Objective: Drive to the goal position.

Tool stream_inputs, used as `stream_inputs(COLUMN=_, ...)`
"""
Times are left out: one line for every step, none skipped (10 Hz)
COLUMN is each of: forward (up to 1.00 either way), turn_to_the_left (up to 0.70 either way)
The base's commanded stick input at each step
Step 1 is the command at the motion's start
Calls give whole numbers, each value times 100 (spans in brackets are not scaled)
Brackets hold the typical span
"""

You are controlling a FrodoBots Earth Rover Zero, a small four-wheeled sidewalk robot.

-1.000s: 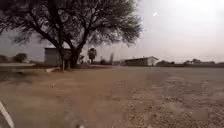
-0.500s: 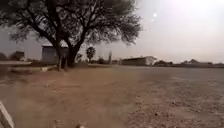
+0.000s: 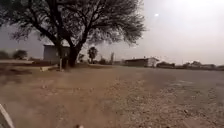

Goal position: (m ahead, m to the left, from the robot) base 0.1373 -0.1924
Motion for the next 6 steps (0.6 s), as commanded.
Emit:
stream_inputs(forward=50, turn_to_the_left=0)
stream_inputs(forward=50, turn_to_the_left=0)
stream_inputs(forward=50, turn_to_the_left=0)
stream_inputs(forward=50, turn_to_the_left=0)
stream_inputs(forward=50, turn_to_the_left=0)
stream_inputs(forward=50, turn_to_the_left=0)
